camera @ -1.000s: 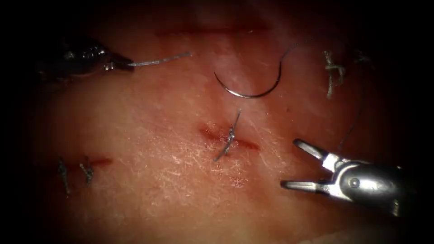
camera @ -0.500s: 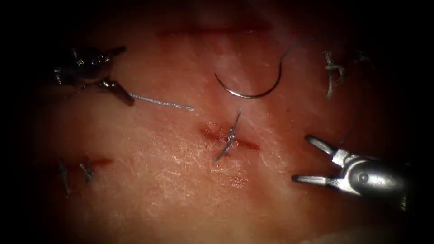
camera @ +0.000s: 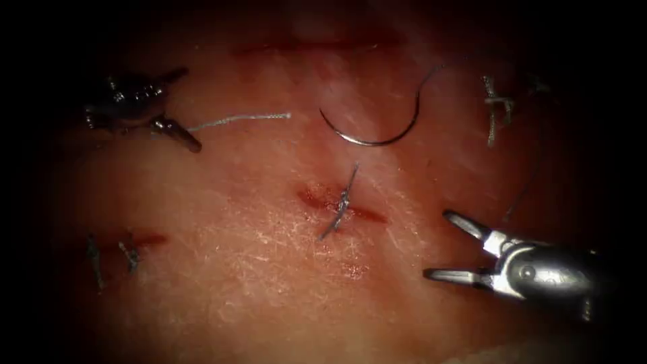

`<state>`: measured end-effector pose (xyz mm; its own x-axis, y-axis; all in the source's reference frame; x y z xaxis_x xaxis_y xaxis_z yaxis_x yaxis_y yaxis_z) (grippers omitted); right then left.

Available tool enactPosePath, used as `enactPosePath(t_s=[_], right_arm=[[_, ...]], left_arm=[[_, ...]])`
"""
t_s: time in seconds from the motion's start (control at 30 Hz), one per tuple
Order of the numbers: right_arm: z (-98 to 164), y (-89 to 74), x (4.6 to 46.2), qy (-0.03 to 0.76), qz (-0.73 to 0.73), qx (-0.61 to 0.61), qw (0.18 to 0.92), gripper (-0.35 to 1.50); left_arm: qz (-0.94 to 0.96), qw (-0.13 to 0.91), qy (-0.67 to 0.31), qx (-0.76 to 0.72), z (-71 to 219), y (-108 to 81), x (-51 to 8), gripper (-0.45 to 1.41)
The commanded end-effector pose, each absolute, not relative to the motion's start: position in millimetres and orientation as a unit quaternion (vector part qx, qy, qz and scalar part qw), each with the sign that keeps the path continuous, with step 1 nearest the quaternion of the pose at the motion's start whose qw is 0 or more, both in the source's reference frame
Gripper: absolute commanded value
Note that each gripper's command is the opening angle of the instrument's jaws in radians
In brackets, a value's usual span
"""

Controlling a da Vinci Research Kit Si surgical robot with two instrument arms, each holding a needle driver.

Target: Wound Closure

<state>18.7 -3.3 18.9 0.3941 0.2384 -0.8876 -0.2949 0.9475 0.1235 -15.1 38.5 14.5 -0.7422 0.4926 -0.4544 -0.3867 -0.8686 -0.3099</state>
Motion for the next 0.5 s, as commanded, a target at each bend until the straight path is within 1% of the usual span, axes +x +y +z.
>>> enactPosePath(t_s=[0.03, 0.33, 0.37, 0.43, 0.5], right_arm=[[19.5, -3.7, 19.4, 0.528, 0.159, -0.025, 0.834, 1.40], [19.4, -3.7, 19.3, 0.529, 0.158, -0.024, 0.834, 1.40], [19.5, -3.7, 19.3, 0.529, 0.158, -0.024, 0.834, 1.40], [19.5, -3.7, 19.3, 0.528, 0.158, -0.024, 0.834, 1.40], [19.5, -3.7, 19.3, 0.528, 0.158, -0.024, 0.834, 1.40]], left_arm=[[0.929, 0.232, -0.098, -0.273, 15.1, 39.0, -15.1, 1.18], [0.928, 0.222, -0.096, -0.282, 14.5, 40.0, -11.3, 1.14], [0.926, 0.225, -0.096, -0.286, 14.0, 40.2, -11.3, 1.09], [0.917, 0.237, -0.095, -0.307, 12.6, 40.7, -11.6, 0.93], [0.902, 0.249, -0.103, -0.336, 10.6, 41.1, -12.3, 0.88]])
